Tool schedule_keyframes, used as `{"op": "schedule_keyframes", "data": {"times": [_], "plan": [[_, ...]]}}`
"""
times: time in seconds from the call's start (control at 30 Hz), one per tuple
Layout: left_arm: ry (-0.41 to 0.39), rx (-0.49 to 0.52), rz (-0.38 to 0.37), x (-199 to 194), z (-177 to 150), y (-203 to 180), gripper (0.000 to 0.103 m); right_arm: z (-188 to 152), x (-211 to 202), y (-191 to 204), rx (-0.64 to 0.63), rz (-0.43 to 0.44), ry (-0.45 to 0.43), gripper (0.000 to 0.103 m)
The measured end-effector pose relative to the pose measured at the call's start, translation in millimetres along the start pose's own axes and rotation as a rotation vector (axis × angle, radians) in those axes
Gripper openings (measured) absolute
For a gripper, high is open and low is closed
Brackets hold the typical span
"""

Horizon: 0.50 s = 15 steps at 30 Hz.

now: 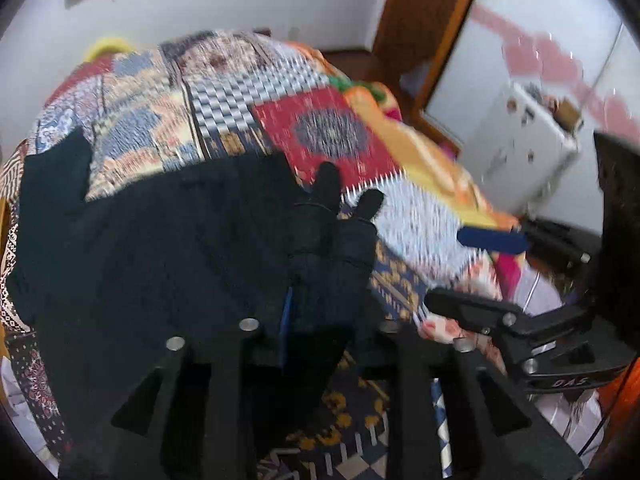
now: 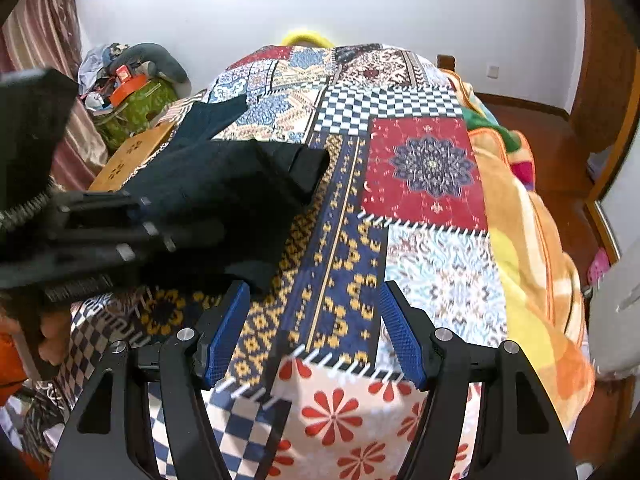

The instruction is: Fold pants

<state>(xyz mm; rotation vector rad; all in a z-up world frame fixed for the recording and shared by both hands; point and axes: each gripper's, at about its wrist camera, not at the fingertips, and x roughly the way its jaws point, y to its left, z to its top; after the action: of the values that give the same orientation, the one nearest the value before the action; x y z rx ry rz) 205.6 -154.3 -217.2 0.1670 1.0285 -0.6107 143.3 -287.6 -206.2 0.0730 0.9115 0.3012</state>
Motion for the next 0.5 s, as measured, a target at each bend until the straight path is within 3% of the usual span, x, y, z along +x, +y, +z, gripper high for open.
{"op": "schedule_keyframes", "data": {"times": [0.03, 0.1, 0.23, 0.33, 0.4, 0.5], "plan": [[0.009, 0.025, -0.002, -3.8, 0.5, -5.1, 0.045, -1.4, 1.0, 1.1, 0.001, 0.004, 0.005, 0.063], [-0.02, 0.026, 0.027, -18.6, 3.9, -6.6, 0.077, -3.4, -0.6, 3.6, 0.001, 0.01, 0.01, 0.063], [-0.138, -0.018, 0.064, -55.4, 9.4, 14.4, 0.089, -5.2, -1.0, 10.6, -0.013, 0.032, 0.001, 0.063], [-0.216, -0.036, 0.18, -79.1, 20.8, 47.9, 0.101, -2.9, 0.3, 20.5, -0.034, 0.049, -0.001, 0.063], [-0.225, -0.064, 0.251, -78.6, 33.1, 81.1, 0.103, -2.3, 3.6, 27.3, -0.037, 0.07, 0.006, 0.063], [-0.164, -0.124, 0.373, -63.2, 46.6, 137.1, 0.103, -2.0, 9.0, 39.9, -0.047, 0.101, 0.018, 0.063]]}}
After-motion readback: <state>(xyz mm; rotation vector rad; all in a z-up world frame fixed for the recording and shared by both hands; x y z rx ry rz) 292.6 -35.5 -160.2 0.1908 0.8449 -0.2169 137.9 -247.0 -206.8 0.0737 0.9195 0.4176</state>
